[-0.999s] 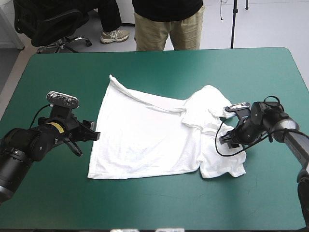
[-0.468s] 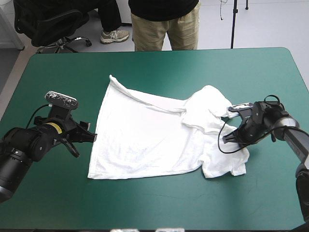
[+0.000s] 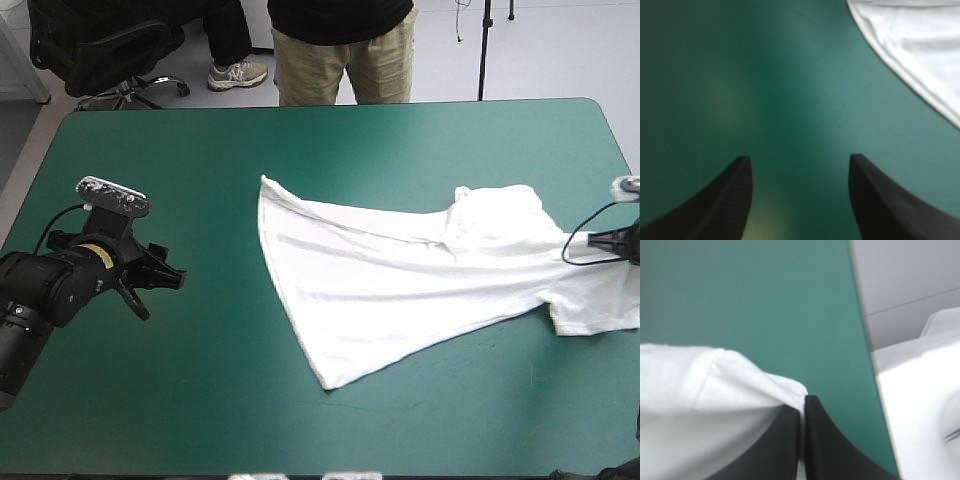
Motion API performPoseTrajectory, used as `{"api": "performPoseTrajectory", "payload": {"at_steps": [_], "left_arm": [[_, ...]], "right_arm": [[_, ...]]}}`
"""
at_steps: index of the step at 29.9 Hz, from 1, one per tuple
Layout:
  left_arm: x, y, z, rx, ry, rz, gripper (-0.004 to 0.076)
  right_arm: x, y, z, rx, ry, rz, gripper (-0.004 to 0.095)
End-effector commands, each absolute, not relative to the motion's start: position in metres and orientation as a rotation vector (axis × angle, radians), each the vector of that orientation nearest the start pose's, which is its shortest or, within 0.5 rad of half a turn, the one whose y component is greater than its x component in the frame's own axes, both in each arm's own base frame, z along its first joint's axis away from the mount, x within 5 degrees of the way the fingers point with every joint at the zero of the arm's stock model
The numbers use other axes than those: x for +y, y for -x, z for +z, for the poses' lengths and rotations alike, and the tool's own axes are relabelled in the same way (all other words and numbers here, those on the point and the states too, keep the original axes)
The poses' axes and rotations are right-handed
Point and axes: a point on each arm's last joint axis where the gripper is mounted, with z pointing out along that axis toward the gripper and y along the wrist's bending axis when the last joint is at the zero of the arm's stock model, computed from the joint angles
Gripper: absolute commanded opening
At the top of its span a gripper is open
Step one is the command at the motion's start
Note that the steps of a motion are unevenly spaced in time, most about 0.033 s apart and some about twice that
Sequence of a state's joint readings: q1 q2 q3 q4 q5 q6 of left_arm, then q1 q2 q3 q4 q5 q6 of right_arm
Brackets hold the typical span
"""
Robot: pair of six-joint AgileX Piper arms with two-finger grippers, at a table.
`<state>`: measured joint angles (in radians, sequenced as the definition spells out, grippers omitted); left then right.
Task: Fold the cloth
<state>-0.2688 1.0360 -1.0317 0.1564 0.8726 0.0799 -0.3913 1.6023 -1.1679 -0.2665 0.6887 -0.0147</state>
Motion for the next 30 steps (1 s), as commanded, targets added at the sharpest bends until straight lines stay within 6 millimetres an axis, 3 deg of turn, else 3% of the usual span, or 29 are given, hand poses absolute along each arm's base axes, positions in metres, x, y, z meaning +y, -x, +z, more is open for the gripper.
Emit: {"api": "performPoseTrajectory", "payload": {"at_steps": [1, 5, 9, 12, 16, 18, 21, 24, 30], "left_arm": [[-0.042, -0.194, 0.381, 2.223, -0.441, 0.088, 0.0414], [-0.042, -0.194, 0.381, 2.223, -0.441, 0.088, 0.0414], [-0.042, -0.194, 0.381, 2.223, -0.441, 0.088, 0.0414], [-0.042, -0.194, 0.381, 2.227, -0.441, 0.089, 0.0414], [-0.042, -0.192, 0.382, 2.229, -0.440, 0.089, 0.0415], [-0.041, -0.189, 0.384, 2.220, -0.437, 0.087, 0.0415], [-0.039, -0.184, 0.387, 2.209, -0.432, 0.086, 0.0414], [-0.038, -0.180, 0.389, 2.206, -0.431, 0.094, 0.0414], [-0.036, -0.177, 0.388, 2.214, -0.434, 0.109, 0.0414]], "right_arm": [[-0.175, -0.314, 0.308, 2.387, -0.326, -0.541, -0.0017], [-0.191, -0.330, 0.312, 2.397, -0.347, -0.562, -0.0017], [-0.195, -0.341, 0.298, 2.485, -0.321, -0.515, 0.0016], [-0.194, -0.342, 0.294, 2.514, -0.318, -0.488, 0.0181], [-0.189, -0.339, 0.298, 2.528, -0.334, -0.417, 0.0586], [-0.182, -0.338, 0.305, 2.500, -0.353, -0.344, 0.0716], [-0.163, -0.339, 0.318, 2.460, -0.263, -0.216, 0.0732], [-0.130, -0.337, 0.340, 2.410, -0.122, -0.054, 0.0660], [-0.023, -0.318, 0.354, 2.574, 0.314, 0.367, 0.0528]]}}
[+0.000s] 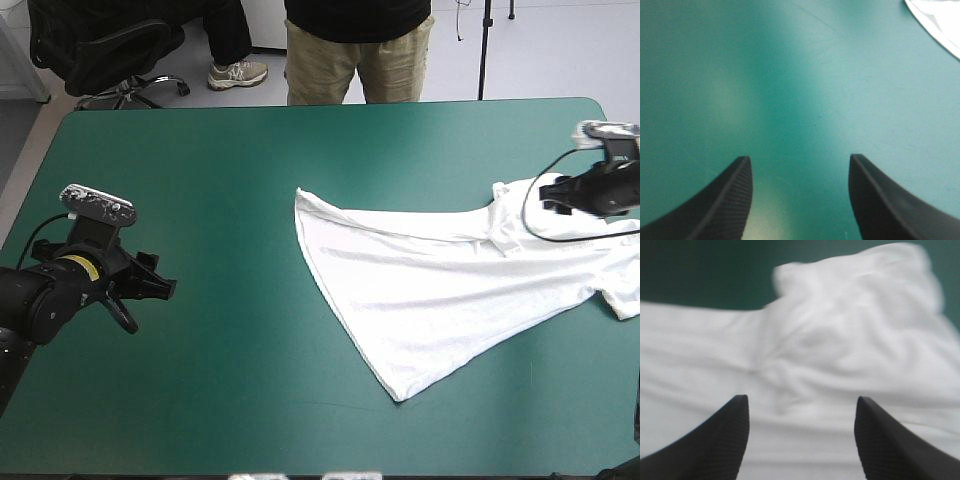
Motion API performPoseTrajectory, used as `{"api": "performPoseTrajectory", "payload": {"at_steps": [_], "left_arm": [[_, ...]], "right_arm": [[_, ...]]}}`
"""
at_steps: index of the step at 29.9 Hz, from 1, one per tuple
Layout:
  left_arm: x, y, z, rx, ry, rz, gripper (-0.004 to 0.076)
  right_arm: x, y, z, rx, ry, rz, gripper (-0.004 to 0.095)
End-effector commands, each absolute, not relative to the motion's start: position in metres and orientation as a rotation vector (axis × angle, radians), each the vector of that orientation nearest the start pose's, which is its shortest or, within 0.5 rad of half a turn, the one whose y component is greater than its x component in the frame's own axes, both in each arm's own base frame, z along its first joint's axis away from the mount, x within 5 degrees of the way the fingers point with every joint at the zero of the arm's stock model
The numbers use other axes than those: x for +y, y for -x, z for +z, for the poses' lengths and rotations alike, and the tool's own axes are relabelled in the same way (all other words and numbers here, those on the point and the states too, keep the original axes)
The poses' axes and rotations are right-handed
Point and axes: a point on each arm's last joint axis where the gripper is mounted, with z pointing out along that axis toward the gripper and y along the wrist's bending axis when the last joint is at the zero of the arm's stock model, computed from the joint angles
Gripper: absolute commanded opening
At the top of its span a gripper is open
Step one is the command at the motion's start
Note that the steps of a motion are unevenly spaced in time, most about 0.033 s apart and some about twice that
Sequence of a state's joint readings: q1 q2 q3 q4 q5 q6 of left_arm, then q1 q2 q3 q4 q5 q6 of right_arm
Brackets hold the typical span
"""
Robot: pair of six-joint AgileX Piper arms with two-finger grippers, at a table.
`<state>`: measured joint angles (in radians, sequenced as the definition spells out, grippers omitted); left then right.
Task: Fold the cloth
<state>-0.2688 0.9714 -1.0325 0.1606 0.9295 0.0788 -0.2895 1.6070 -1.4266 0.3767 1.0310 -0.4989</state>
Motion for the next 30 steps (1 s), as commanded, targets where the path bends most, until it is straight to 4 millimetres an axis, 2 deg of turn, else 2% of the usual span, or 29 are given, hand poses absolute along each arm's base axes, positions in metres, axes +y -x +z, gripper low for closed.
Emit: {"api": "performPoseTrajectory", "payload": {"at_steps": [1, 5, 7, 11, 14, 17, 22, 28, 30], "left_arm": [[-0.035, -0.177, 0.388, 2.213, -0.436, 0.119, 0.0414], [-0.034, -0.177, 0.389, 2.210, -0.441, 0.139, 0.0414], [-0.034, -0.177, 0.389, 2.208, -0.441, 0.138, 0.0414], [-0.034, -0.177, 0.389, 2.207, -0.441, 0.142, 0.0414], [-0.033, -0.178, 0.389, 2.206, -0.445, 0.157, 0.0414], [-0.033, -0.178, 0.389, 2.206, -0.446, 0.162, 0.0414], [-0.033, -0.178, 0.389, 2.202, -0.448, 0.169, 0.0414], [-0.034, -0.180, 0.388, 2.197, -0.437, 0.151, 0.0414], [-0.036, -0.181, 0.387, 2.199, -0.422, 0.113, 0.0414]], "right_arm": [[-0.003, -0.313, 0.355, 2.607, 0.378, 0.416, 0.0519], [0.071, -0.293, 0.350, 2.646, 0.668, 0.447, 0.0513], [0.110, -0.276, 0.340, 2.675, 0.834, 0.423, 0.0513], [0.165, -0.239, 0.311, 2.710, 1.116, 0.294, 0.0513], [0.192, -0.211, 0.291, 2.700, 1.258, 0.278, 0.0511], [0.204, -0.193, 0.276, 2.688, 1.332, 0.202, 0.0509], [0.211, -0.177, 0.252, 2.676, 1.344, 0.134, 0.0509], [0.204, -0.167, 0.224, 2.744, 1.295, 0.119, 0.0507], [0.200, -0.165, 0.217, 2.764, 1.286, 0.110, 0.0474]]}}
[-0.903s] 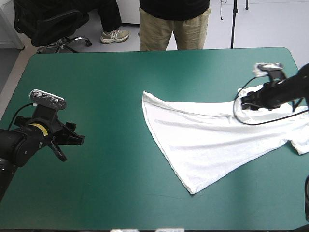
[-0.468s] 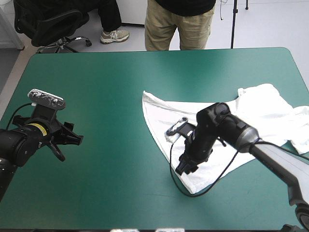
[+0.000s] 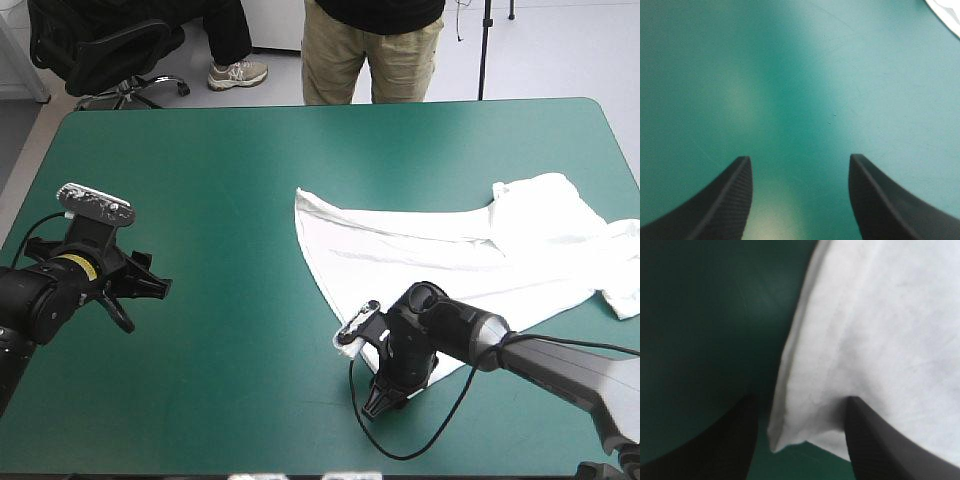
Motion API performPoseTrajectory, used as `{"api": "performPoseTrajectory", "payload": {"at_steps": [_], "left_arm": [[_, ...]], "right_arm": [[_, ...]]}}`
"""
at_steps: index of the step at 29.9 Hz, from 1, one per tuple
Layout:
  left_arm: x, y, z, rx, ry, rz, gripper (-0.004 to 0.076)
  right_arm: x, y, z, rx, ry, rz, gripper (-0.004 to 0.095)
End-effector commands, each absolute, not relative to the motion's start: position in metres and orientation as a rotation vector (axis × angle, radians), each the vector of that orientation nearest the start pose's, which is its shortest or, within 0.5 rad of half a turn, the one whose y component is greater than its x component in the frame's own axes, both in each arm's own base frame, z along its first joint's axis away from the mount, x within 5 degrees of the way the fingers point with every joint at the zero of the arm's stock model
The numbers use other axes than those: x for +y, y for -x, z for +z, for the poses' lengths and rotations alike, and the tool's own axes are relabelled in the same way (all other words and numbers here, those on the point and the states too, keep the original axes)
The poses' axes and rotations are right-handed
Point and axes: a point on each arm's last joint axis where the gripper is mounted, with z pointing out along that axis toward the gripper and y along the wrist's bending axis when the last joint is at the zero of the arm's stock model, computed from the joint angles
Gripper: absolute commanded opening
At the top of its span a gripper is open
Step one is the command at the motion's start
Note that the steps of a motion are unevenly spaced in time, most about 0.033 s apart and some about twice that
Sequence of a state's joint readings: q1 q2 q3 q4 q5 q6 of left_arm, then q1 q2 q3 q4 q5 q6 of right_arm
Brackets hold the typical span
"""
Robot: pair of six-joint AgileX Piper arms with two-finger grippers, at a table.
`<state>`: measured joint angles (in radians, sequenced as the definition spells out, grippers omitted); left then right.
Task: Fold the cloth
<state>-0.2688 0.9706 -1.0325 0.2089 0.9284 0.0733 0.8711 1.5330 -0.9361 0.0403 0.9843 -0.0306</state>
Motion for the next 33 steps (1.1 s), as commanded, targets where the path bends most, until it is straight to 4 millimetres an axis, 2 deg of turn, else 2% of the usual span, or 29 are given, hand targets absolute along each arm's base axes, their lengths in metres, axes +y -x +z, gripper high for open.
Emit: {"api": "performPoseTrajectory", "payload": {"at_steps": [1, 8, 14, 21, 25, 27, 31, 33], "left_arm": [[-0.038, -0.183, 0.386, 2.210, -0.409, 0.083, 0.0414], [-0.057, -0.207, 0.370, 2.249, -0.471, -0.065, 0.0414], [-0.075, -0.244, 0.366, 2.212, -0.488, -0.165, 0.0414], [-0.096, -0.307, 0.364, 2.232, -0.618, -0.159, 0.0415], [-0.107, -0.342, 0.350, 2.293, -0.666, -0.166, 0.0417], [-0.116, -0.357, 0.341, 2.329, -0.677, -0.227, 0.0417], [-0.137, -0.379, 0.320, 2.330, -0.815, -0.339, 0.0416], [-0.146, -0.391, 0.311, 2.296, -0.886, -0.320, 0.0416]], "right_arm": [[0.199, -0.164, 0.214, 2.769, 1.286, 0.110, 0.0431], [0.201, -0.161, 0.212, 2.784, 1.274, 0.162, -0.0018], [0.202, -0.161, 0.213, 2.767, 1.272, 0.181, -0.0017], [0.204, -0.160, 0.213, 2.773, 1.274, 0.212, -0.0018], [0.205, -0.159, 0.213, 2.778, 1.275, 0.237, -0.0018], [0.205, -0.159, 0.213, 2.778, 1.273, 0.241, -0.0017], [0.205, -0.159, 0.213, 2.776, 1.272, 0.242, -0.0017], [0.205, -0.159, 0.213, 2.776, 1.272, 0.242, -0.0018]]}}
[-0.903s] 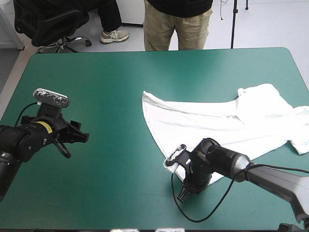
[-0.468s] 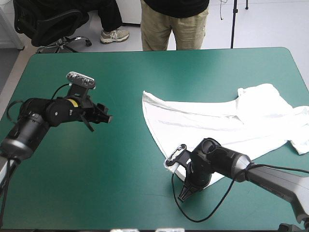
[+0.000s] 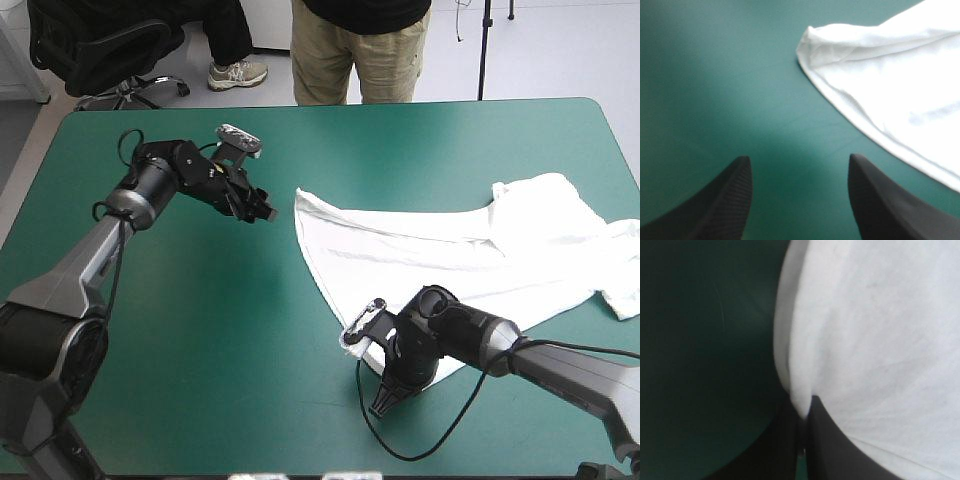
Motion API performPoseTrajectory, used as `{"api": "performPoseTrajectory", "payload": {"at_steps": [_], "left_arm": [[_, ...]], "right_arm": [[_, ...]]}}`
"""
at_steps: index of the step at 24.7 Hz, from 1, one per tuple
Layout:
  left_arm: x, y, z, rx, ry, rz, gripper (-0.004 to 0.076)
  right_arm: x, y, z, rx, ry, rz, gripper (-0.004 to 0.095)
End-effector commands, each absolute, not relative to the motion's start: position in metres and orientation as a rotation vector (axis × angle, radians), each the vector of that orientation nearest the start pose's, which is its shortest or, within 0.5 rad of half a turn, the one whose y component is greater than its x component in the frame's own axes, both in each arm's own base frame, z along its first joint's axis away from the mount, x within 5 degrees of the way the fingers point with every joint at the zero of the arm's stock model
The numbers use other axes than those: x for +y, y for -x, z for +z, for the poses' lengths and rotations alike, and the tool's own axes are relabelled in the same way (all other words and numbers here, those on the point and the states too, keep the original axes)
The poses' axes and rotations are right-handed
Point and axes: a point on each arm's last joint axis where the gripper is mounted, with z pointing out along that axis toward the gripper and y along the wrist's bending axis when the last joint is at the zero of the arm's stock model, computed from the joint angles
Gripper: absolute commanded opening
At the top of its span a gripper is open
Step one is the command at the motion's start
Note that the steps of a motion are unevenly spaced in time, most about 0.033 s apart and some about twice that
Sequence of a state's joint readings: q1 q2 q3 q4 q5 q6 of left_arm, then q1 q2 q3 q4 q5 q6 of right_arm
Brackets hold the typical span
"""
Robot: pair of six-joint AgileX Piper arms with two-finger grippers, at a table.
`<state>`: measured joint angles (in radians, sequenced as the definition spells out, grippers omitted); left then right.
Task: Fold the cloth
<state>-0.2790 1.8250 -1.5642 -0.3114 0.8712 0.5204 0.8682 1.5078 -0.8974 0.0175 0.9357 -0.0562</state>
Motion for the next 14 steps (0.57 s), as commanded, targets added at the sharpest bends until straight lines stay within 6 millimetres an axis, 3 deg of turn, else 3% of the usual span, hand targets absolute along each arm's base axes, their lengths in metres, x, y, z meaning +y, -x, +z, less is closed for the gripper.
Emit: {"api": "performPoseTrajectory", "payload": {"at_steps": [1, 8, 14], "left_arm": [[-0.148, -0.397, 0.308, 2.284, -0.904, -0.311, 0.0416], [-0.163, -0.429, 0.294, 2.175, -0.983, -0.330, 0.0416], [-0.173, -0.450, 0.265, 2.125, -0.989, -0.379, 0.0416]], "right_arm": [[0.205, -0.159, 0.213, 2.776, 1.272, 0.242, -0.0018], [0.206, -0.158, 0.213, 2.780, 1.277, 0.263, -0.0017], [0.207, -0.157, 0.213, 2.789, 1.269, 0.293, -0.0018]]}}
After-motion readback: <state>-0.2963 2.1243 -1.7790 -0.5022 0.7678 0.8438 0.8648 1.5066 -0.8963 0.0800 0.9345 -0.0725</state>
